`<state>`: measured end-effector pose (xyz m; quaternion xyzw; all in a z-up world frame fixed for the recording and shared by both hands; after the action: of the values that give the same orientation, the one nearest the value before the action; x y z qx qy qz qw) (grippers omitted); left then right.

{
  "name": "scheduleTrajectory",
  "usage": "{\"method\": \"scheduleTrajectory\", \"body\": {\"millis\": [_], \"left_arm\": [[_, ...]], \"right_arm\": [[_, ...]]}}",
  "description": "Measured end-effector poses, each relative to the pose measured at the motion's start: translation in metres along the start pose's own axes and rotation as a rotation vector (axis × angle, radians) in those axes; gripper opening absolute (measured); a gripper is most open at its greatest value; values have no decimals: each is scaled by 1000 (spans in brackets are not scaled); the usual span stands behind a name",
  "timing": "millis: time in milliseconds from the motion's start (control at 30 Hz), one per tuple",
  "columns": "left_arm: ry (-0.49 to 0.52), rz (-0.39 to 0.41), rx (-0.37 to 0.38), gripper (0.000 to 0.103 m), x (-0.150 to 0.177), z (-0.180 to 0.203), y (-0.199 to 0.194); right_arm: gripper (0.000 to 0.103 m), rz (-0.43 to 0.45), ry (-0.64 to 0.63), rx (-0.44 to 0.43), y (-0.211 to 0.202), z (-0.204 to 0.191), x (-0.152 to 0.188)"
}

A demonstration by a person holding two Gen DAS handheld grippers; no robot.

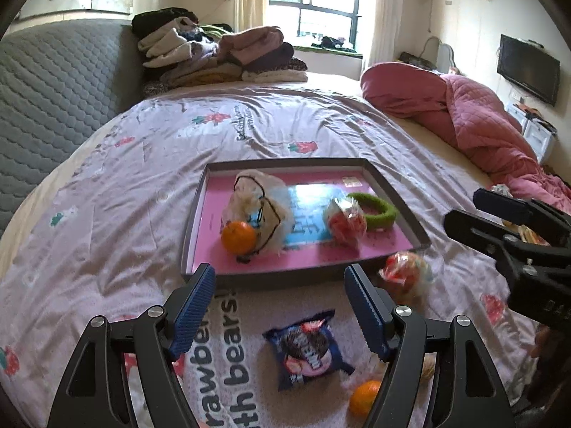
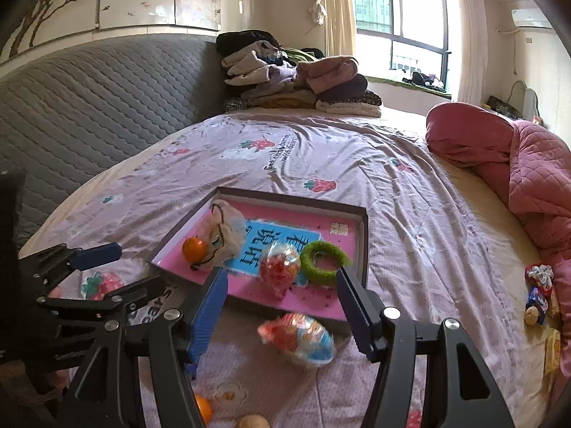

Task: Organize objects
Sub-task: 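Withdraw both grippers from the tray toward the cookie packet and walnut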

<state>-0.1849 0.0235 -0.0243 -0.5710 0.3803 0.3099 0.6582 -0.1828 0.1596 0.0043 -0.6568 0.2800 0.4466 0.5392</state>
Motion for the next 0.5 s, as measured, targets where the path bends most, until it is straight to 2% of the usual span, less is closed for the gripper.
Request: {"method": "scheduleTrajectory", "body": {"millis": [133,233,500], "left_arm": [[29,-9,4,76,12,2,-2],[35,-13,9,76,22,3,-3],[81,-38,16,76,43,8,-7]], "right_arm": [[63,2,14,-7,-12,0,24],[63,-28,29,-26,-16,-1,47],[63,-42,-9,-47,-25,-10,64]]}}
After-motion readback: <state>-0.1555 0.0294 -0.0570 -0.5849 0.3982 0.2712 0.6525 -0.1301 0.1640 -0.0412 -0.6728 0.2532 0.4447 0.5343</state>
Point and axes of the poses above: each gripper's, at about its wrist camera, not at the fingertips, and y roughly the way its jaws point, z to its right, x to its underside, the point moved 10 cm from there along y, roughly the way its jaws point, and after that the axes turned 11 degrees about z, right-handed, at the moved point
